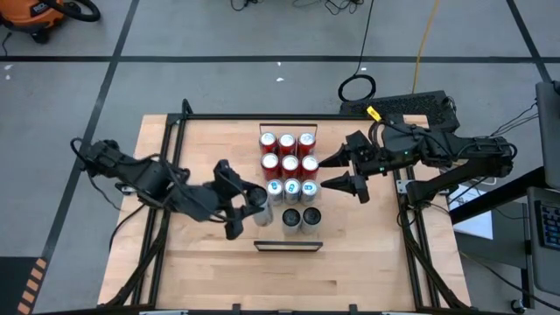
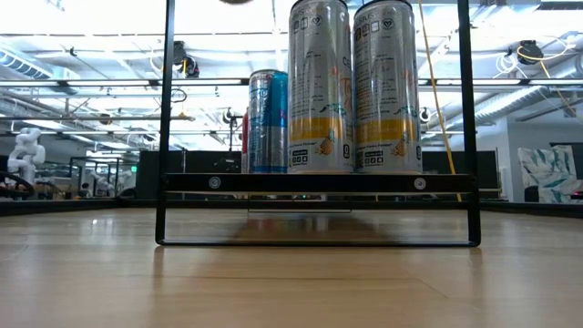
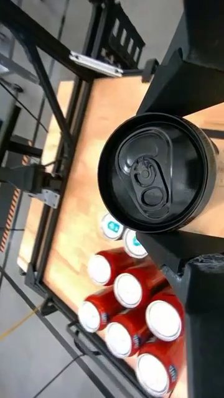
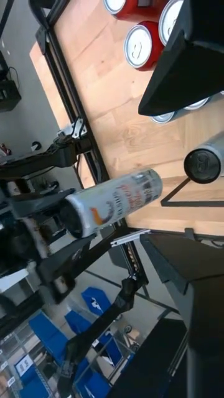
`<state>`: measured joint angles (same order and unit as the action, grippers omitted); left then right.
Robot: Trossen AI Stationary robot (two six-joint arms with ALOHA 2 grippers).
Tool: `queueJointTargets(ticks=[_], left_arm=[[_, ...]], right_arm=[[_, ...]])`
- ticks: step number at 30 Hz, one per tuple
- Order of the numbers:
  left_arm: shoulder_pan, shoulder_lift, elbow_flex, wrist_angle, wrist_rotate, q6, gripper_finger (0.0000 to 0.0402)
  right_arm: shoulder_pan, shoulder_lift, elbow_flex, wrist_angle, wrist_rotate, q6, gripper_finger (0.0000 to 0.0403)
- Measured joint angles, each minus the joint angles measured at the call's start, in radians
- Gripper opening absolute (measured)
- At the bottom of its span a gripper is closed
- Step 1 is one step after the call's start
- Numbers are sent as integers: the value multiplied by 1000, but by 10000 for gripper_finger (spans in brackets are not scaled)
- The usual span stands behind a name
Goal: Place canned beverage on shelf
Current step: Put the white yellow soda can on the shelf aligned with the other white yellow soda can
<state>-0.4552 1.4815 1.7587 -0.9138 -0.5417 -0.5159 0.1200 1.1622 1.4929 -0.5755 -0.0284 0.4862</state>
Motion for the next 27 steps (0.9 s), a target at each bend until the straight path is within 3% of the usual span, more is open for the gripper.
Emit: queueJointTargets(ticks=[14,27], left_arm=[[-52,2,-275,164,-118,-81,242],[-58,2,-460,343,-144,-134,242]], right_arm=[[0,-11,0,-53,-6,30,297],[0,-14,-1,-54,-4,34,297]])
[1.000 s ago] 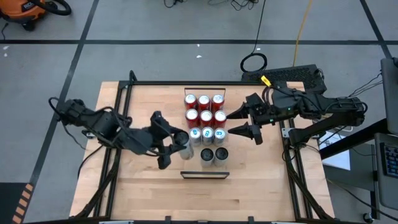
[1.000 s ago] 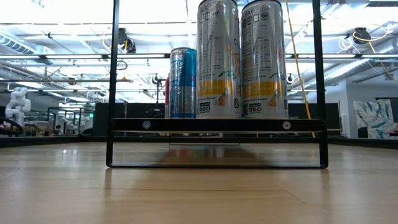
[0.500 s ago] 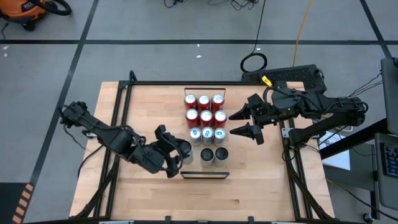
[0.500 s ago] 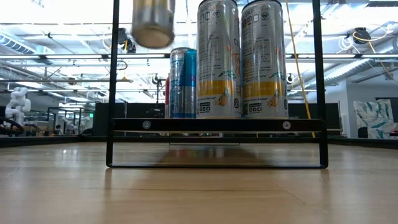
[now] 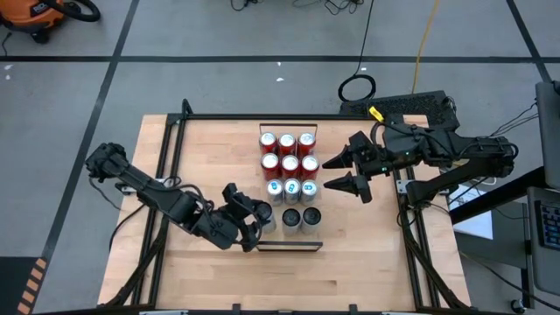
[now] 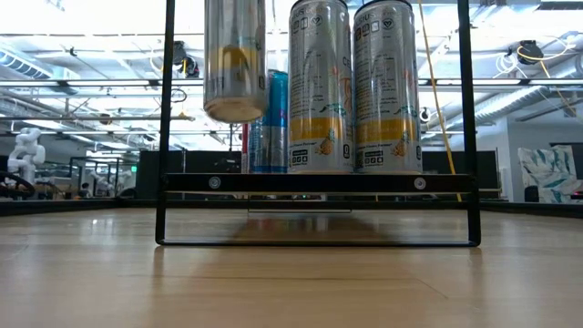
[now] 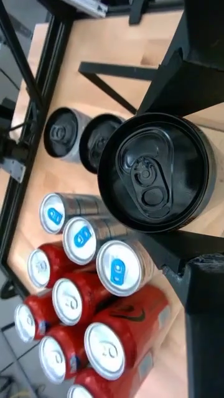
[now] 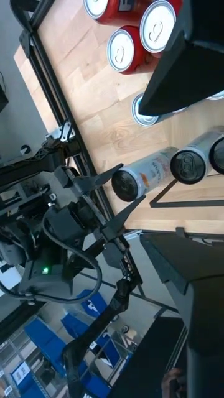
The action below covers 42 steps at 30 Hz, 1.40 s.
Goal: Place canned beverage on shelf
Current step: Put the white yellow soda can on the shelf aligned with the other white yellow soda can
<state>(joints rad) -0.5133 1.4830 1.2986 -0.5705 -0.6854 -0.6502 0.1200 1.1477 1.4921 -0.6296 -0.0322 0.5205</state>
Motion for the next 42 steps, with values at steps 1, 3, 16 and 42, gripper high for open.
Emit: queueJointTargets(ticks=[1,3,16,42], left_arm=[[-5,0,-8,7,-14,0,242],[-8,0,-27,38,-34,0,242],[-19,10,-137,132,-46,-3,242],[-16,62,-145,190,-27,10,242]], right_arm=[[0,0,0,0,0,0,297],[0,0,0,0,1,0,297],[0,0,0,2,10,0,297],[0,0,0,11,35,-2,297]])
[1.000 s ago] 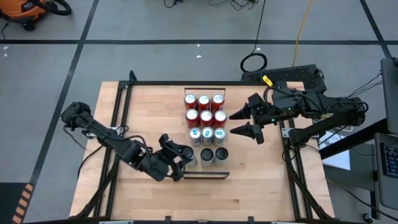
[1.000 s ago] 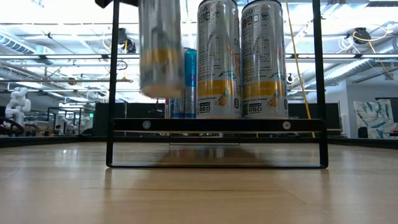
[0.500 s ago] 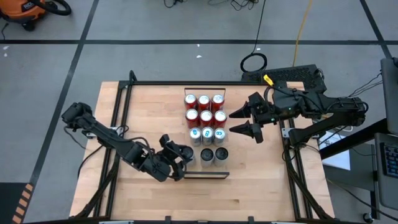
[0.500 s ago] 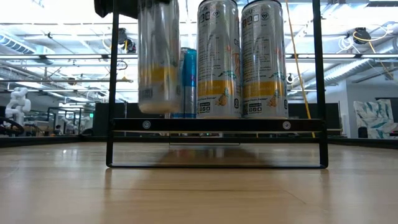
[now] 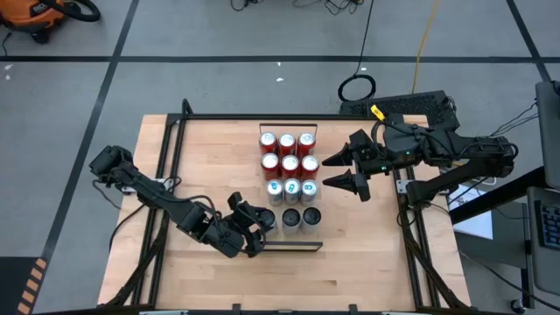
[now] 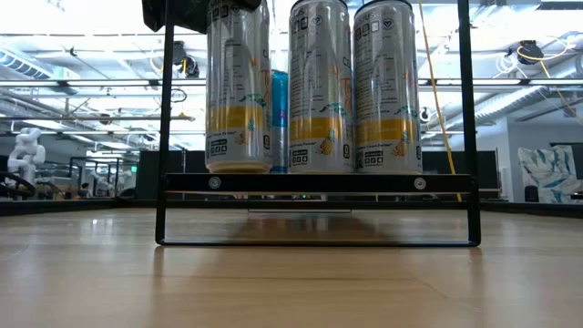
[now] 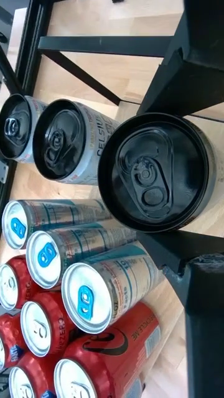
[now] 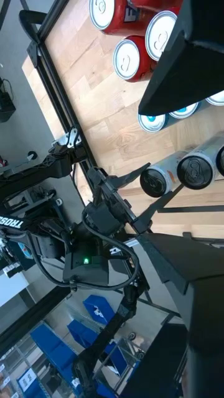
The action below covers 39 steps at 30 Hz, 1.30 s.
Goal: Place canned beverage on shelf
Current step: Put the white yellow soda can on the shelf aligned with the other white yellow soda can
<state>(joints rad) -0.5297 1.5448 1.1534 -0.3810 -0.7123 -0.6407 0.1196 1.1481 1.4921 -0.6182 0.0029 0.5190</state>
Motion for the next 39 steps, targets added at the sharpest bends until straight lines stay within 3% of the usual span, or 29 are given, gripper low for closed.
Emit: queueJointTargets(ticks=[7,15,23,32,35,39], left_arm=[[0,0,0,-3,-3,6,248],[12,-1,2,6,-16,31,304],[13,-1,2,9,-4,54,310],[20,-29,116,-86,2,97,311],[23,-58,174,-212,4,11,311],[20,-114,224,-476,34,-327,304]], right_arm=[[0,0,0,0,0,-4,297],[0,0,0,-1,0,-7,297],[0,1,0,-30,0,-4,297],[75,1,0,-272,18,42,297],[136,0,-16,-353,70,75,295],[203,-8,-92,-341,80,117,269]])
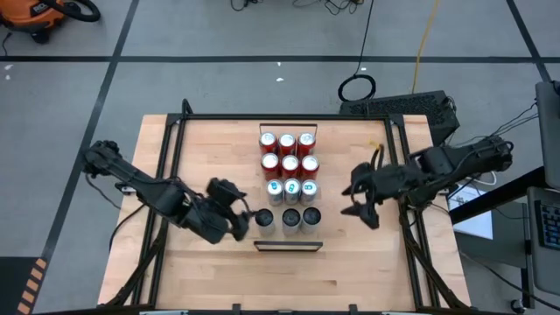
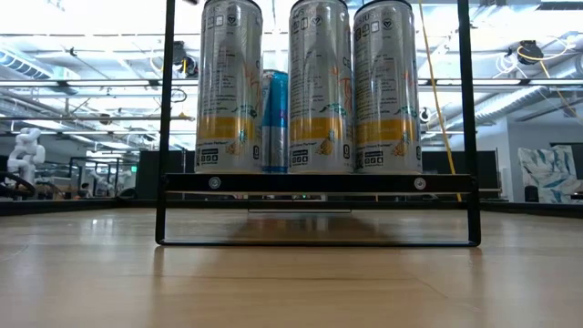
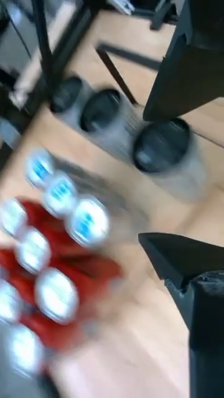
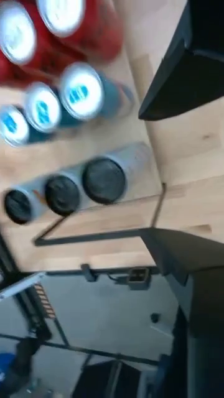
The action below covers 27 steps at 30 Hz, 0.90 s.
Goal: Place canned beverage on shelf
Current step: Put the white yellow soda can on the shelf aligned with the other white yellow soda can
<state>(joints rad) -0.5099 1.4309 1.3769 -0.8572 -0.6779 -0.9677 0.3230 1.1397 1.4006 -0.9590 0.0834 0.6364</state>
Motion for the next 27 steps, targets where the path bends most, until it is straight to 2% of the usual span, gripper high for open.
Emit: queueJointTargets(ticks=[2,4,8,10,13,18,27], left_arm=[[-15,-17,-1,-101,22,-85,292],[-37,-24,-15,-179,42,-99,275],[-62,-29,-68,-189,97,-88,235],[-67,-27,-110,-130,136,-53,216],[-70,-27,-181,42,207,-11,191],[-68,-25,-258,196,226,10,168],[-49,-25,-296,249,225,124,166]], right_arm=[[21,3,-50,32,0,8,242],[31,12,-109,93,0,14,211],[33,31,-222,238,3,15,143],[33,40,-273,293,7,15,113],[33,55,-335,315,23,6,71],[32,86,-394,320,22,-9,13],[32,159,-395,462,19,-56,3]])
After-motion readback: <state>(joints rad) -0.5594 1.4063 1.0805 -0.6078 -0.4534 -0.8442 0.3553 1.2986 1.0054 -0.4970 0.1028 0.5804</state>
